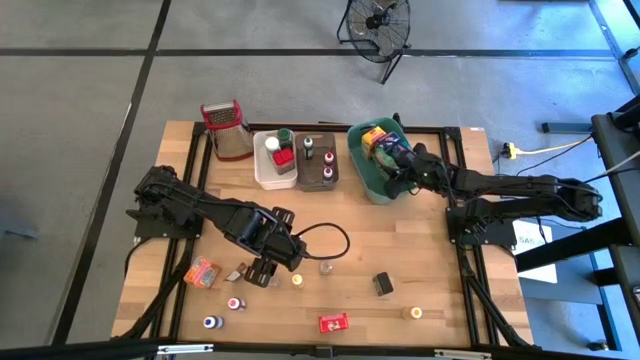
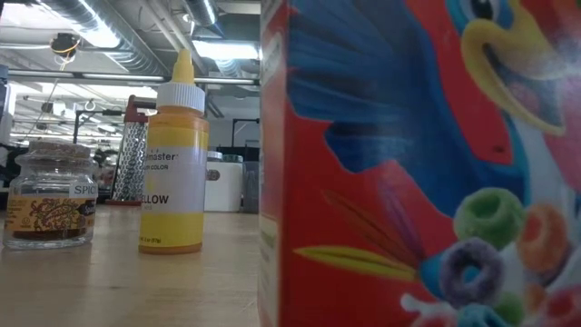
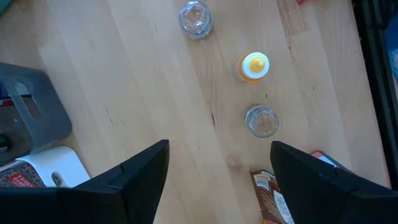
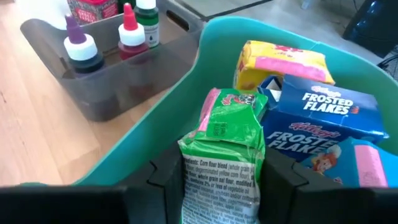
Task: Pick & Place Kitchen Items
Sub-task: Put the green cereal box into the right green bin, then put the left yellow food coloring bottle into the middle black transparent bin
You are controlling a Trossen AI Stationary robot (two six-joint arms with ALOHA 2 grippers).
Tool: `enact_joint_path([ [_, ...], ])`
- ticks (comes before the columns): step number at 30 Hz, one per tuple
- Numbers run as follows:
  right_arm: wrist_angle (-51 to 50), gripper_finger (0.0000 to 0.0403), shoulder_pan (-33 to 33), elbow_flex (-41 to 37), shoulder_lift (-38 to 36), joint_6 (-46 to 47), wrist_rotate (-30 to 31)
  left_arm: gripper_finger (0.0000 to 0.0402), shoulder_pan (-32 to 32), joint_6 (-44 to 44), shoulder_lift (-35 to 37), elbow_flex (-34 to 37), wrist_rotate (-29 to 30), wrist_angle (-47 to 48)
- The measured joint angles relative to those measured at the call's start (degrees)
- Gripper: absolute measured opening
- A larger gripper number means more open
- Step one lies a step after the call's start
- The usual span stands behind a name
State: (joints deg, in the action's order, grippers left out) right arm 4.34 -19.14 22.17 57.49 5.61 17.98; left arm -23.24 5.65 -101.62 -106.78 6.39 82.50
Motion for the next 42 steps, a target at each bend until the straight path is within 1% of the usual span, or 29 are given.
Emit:
enact_joint_path([
  [9,0.87,0.0174,0.00,0.02,2.80,0.73,0.02,0.0274,-0.02,0.00,0.00,0.00,0.02,0.00],
  [17,0.98,0.0201,0.04,0.02,3.26,1.24,-0.02,0.0275,0.00,0.00,0.00,0.00,0.02,0.00],
  [27,0.90,0.0260,0.09,0.02,3.26,1.44,-0.02,0.0276,-0.02,0.00,0.00,0.00,0.02,0.00],
  [31,1.15,0.0278,0.09,0.02,3.18,0.32,-0.04,0.0274,0.00,0.00,0.00,0.00,0.02,0.00],
  [37,1.56,0.0284,0.32,0.02,2.08,-0.96,-0.02,0.0276,0.00,0.00,0.00,0.00,0.02,0.00],
  [42,2.45,0.0284,1.79,0.02,0.66,-2.95,-0.12,0.0274,0.00,0.02,0.00,0.00,0.02,0.00],
])
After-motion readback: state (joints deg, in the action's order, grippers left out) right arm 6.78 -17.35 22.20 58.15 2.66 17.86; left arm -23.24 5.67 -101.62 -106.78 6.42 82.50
